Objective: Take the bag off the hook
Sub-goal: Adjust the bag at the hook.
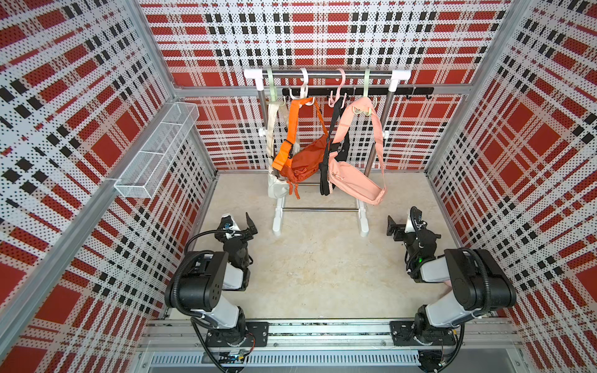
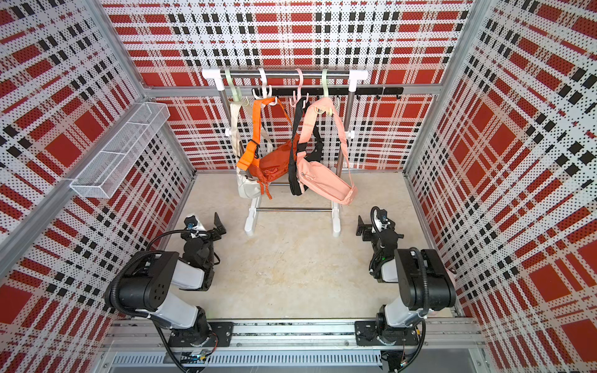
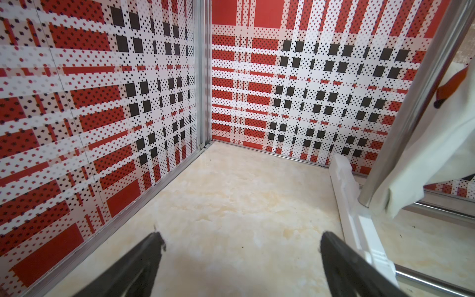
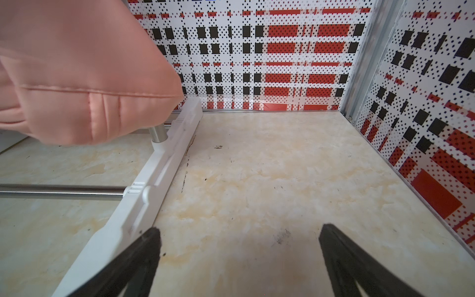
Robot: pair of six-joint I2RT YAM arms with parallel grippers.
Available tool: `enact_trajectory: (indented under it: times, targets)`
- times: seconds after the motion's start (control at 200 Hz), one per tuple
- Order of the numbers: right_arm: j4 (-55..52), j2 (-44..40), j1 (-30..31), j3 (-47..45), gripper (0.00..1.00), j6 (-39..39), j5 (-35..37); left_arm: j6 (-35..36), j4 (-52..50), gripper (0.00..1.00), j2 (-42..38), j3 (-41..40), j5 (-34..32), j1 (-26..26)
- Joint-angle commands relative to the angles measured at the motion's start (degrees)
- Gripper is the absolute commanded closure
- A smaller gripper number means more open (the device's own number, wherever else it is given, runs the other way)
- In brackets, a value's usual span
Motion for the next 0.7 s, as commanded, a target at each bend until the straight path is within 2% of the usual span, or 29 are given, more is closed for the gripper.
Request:
enact_trajectory:
  times: [0.0,0.381,0.561,0.697]
  targets:
    - [0.3,0.2,0.0,0.9,0.0,-0.6,0.1,0.4,0.3,0.02,-0.3,0.6,-0.6,-0.1]
    - [0.2,-1.5,-0.3,0.4,0.0,-0.4,-0.6,0.4,1.0,0.02,-0.7,0.3,-0.6,-0.1]
    - [-12.1,-10.7,-0.3,2.4,0.0,0.3,0.0,0.2,-10.8,0.01,-12.0,1.7,-7.2,-1.9]
    - [-21.6,-16.8,-0.3,5.3,0.0,3.0,0.0,1.2,-12.3,0.03,-19.0,2.4,-4.5,-2.7]
